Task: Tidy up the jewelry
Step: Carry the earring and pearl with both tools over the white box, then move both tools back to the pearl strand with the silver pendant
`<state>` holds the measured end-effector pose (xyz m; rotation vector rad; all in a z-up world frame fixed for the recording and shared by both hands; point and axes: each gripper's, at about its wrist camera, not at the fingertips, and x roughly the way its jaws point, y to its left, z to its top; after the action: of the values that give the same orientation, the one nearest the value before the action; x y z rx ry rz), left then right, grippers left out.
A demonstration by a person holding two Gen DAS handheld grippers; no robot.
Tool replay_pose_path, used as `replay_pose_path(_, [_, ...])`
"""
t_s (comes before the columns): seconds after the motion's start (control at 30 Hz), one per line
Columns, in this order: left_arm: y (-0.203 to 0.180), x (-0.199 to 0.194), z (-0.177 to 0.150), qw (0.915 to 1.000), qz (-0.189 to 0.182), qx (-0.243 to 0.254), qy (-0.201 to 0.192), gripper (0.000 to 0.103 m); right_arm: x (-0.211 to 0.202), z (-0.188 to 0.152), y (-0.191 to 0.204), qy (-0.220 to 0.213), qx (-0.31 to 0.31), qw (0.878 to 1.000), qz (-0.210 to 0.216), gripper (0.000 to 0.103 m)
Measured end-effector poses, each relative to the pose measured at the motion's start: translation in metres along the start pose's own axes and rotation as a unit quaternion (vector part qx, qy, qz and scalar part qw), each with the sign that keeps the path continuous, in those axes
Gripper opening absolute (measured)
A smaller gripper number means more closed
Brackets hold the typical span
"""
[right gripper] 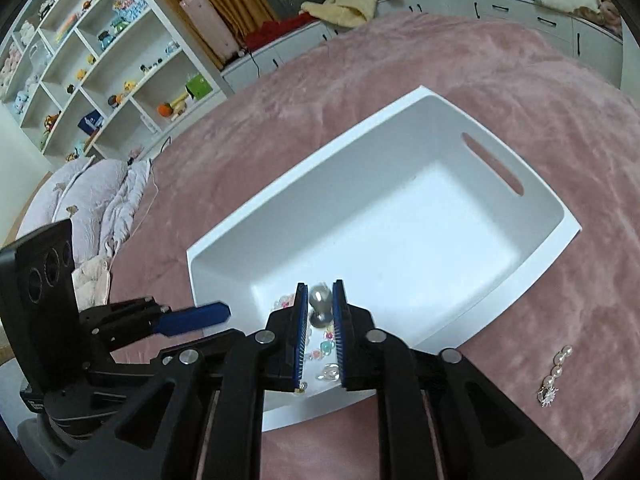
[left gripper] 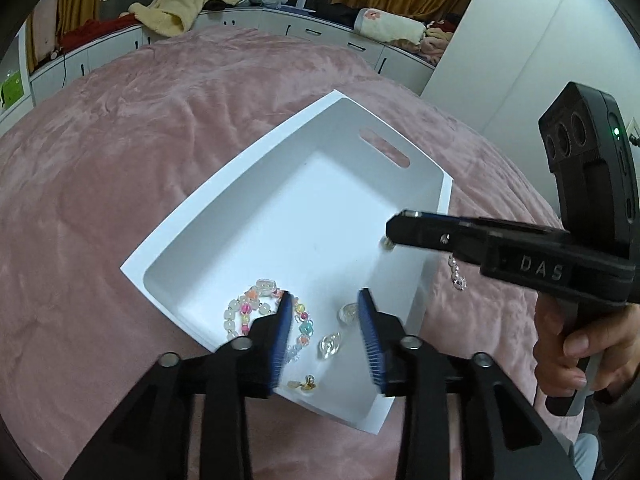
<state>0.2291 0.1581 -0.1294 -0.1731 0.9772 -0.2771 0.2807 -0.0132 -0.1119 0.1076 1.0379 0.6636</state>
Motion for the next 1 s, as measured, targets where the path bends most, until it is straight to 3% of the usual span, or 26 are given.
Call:
replay_pose_path(0.03, [0.000,0.000,0.000,1.0000,0.002,-0.002,-0.002,0.047,0.000,0.000,-0.001,0.002,0.003,1.000,0.002,0.024])
replay_pose_path(0.07, [0.000,-0.001,0.000,1.0000,0.002,-0.005,-0.005,0.053,-0.003,0.000,-0.002,-0.004,0.007,1.000,0.006,0.043])
replay_pose_path(0.1, [0.000,-0.002,0.000,0.9999,0.002,-0.006,-0.008,0.058,-0.005,0.002,-0.002,-0.011,0.009,1.000,0.005,0.052])
replay_pose_path(0.13, [0.000,-0.004,0.000,0.9999,0.003,-0.007,-0.012,0.060,-0.007,0.004,-0.002,-0.018,0.011,1.000,0.006,0.058])
replay_pose_path(0.2, [-0.001,-0.009,0.002,0.9997,0.003,-0.010,-0.020,0.064,-0.023,0.005,-0.009,-0.039,0.022,0.999,0.016,0.058])
replay_pose_path(0.27, [-0.005,-0.015,0.004,0.9995,-0.004,-0.011,-0.029,0.074,-0.043,0.002,-0.022,-0.063,0.031,0.997,0.013,0.072])
replay_pose_path(0.33, [-0.013,-0.021,0.005,0.9992,-0.005,0.000,-0.041,0.081,-0.060,0.000,-0.035,-0.078,0.038,0.996,0.007,0.077])
replay_pose_path(0.47, [-0.040,-0.019,0.008,0.9984,-0.018,0.024,-0.049,0.089,-0.099,-0.018,-0.082,-0.099,0.062,0.993,-0.035,0.078])
replay_pose_path(0.6, [-0.073,-0.004,0.005,0.9973,-0.043,0.040,-0.044,0.089,-0.124,-0.037,-0.129,-0.100,0.095,0.988,-0.068,0.079])
replay_pose_path(0.83, [-0.142,0.033,-0.014,0.9925,-0.070,0.098,-0.022,0.089,-0.134,-0.062,-0.164,-0.084,0.098,0.988,-0.080,0.078])
replay_pose_path(0.9, [-0.162,0.044,-0.021,0.9902,-0.079,0.114,-0.018,0.089,-0.127,-0.065,-0.172,-0.070,0.095,0.990,-0.075,0.076])
replay_pose_path(1.0, [-0.179,0.069,-0.031,0.9895,-0.086,0.116,-0.002,0.089,-0.110,-0.067,-0.176,-0.043,0.089,0.992,-0.077,0.061])
